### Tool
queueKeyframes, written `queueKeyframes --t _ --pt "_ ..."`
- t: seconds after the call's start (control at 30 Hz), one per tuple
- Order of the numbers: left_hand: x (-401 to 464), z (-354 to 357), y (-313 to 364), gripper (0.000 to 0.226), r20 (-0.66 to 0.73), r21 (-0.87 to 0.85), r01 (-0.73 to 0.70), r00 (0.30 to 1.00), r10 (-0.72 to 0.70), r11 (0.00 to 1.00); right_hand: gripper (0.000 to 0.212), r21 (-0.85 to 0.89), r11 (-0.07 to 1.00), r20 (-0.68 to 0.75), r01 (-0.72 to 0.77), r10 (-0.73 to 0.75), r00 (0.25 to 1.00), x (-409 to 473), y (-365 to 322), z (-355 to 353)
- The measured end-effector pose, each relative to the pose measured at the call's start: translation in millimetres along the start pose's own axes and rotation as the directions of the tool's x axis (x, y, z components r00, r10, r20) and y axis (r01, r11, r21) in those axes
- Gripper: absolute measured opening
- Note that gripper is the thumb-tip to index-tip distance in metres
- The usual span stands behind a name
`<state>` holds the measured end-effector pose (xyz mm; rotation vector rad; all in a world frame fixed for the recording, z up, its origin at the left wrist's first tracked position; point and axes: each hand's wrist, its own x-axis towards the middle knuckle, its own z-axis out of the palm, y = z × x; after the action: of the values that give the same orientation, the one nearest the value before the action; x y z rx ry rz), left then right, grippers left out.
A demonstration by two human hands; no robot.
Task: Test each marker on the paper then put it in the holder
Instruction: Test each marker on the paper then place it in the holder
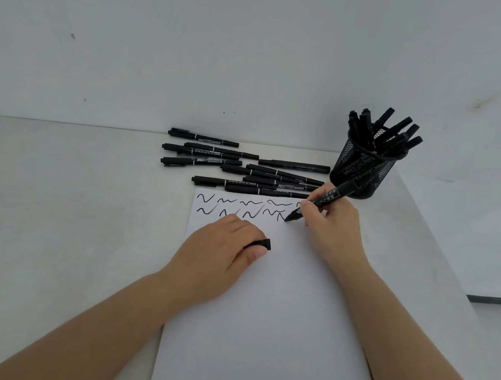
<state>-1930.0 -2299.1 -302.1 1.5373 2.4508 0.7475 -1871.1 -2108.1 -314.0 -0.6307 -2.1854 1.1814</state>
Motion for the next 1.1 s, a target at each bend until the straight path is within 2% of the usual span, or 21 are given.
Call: queueKeyframes --t 0.13,0.3,0.43,0.5,0.57,0.63,0.87,1.1 --pt "0 -1 0 0.044 -0.003 -0.002 0.004 1.0 -0.004 1.0 0.009 -0.063 0.998 -0.043 0.006 -0.009 0.999 -1 -2 -3" --pt "-1 -1 0 0.045 -0.009 -0.019 0.001 1.0 -0.002 1.0 0.011 -0.021 0.999 -0.114 0.04 -0.042 0.993 -3 -7 -5" --pt "-1 -1 -1 0.043 -0.016 -0.067 0.03 0.999 -0.031 0.997 0.017 0.231 0.971 -0.147 0.063 -0.029 0.989 -9 -19 -13" --pt "-1 -1 -2 0.036 -0.026 -0.081 0.041 0.999 -0.043 0.996 0.011 0.421 0.907 -0.052 0.02 0.002 0.999 -17 -23 -14" --pt "0 0 -3 0.025 -0.044 -0.097 0.05 0.998 -0.054 0.994 0.02 0.589 0.804 0.063 -0.081 0.055 0.997 -24 -24 -11" --pt "0 -1 -3 0.021 -0.063 -0.109 0.059 0.996 -0.066 0.992 0.026 0.655 0.738 0.135 -0.162 0.097 0.986 -29 -26 -6" --pt "-1 -2 -3 0.021 -0.104 -0.186 0.062 0.991 -0.082 0.981 0.02 0.585 0.777 0.181 -0.233 0.155 0.971 -32 -28 2" --pt "-4 -3 -2 0.024 -0.154 -0.182 0.048 0.985 -0.077 0.982 0.023 0.544 0.815 0.264 -0.2 0.06 0.963 -38 -31 5"
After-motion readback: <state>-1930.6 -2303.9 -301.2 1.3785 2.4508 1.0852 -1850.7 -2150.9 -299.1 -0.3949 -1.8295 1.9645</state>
